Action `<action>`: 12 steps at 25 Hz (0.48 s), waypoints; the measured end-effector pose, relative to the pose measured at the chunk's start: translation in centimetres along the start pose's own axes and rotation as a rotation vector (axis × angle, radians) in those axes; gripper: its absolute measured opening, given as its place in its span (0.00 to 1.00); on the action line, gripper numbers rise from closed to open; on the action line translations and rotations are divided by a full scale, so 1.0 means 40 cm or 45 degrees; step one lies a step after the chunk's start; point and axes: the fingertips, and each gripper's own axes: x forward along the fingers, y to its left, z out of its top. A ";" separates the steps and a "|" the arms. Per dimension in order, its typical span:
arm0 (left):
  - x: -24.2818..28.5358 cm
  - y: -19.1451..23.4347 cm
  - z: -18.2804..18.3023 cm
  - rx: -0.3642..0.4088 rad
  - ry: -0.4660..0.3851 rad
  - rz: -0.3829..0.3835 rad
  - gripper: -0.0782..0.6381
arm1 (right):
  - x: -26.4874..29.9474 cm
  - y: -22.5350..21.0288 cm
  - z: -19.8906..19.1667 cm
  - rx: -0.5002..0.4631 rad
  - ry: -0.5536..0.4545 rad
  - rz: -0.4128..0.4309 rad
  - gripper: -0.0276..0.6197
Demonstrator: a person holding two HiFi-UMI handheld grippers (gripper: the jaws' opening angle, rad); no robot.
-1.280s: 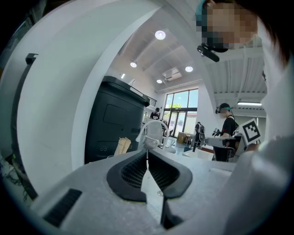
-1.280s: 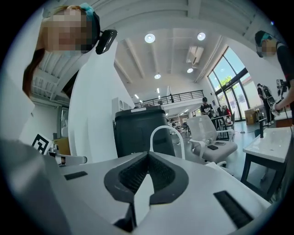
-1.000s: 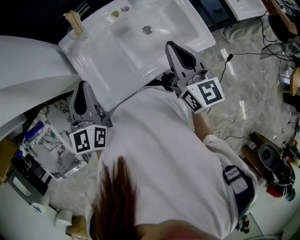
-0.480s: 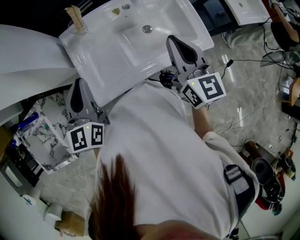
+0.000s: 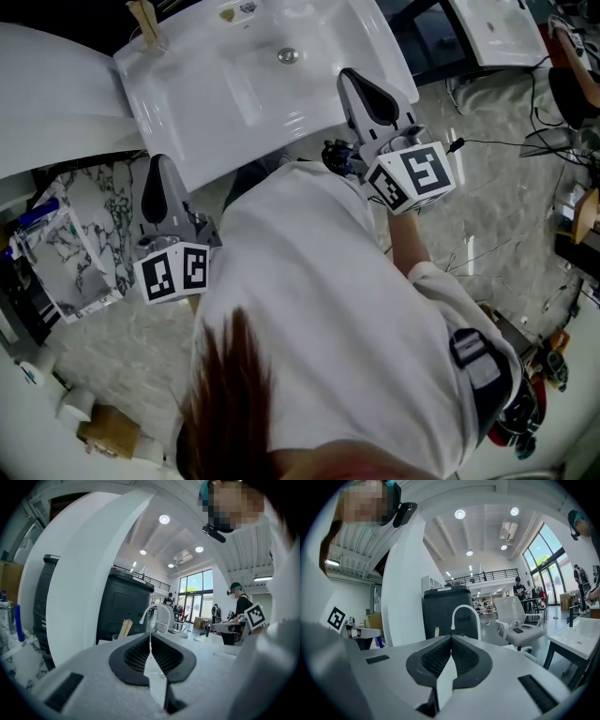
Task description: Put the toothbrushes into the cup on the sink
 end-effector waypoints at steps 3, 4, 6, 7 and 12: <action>-0.023 -0.025 -0.025 -0.008 0.002 0.038 0.14 | -0.026 -0.025 -0.010 0.007 -0.003 0.001 0.06; -0.029 -0.032 -0.031 -0.011 0.004 0.047 0.14 | -0.033 -0.031 -0.013 0.006 -0.003 0.003 0.06; -0.039 -0.045 -0.039 -0.013 0.005 0.061 0.14 | -0.045 -0.042 -0.014 0.005 -0.004 0.009 0.06; -0.043 -0.051 -0.041 -0.011 0.005 0.065 0.14 | -0.051 -0.045 -0.014 0.003 -0.007 0.013 0.06; -0.054 -0.077 -0.034 0.013 -0.013 0.076 0.14 | -0.081 -0.064 -0.013 0.005 -0.026 0.016 0.06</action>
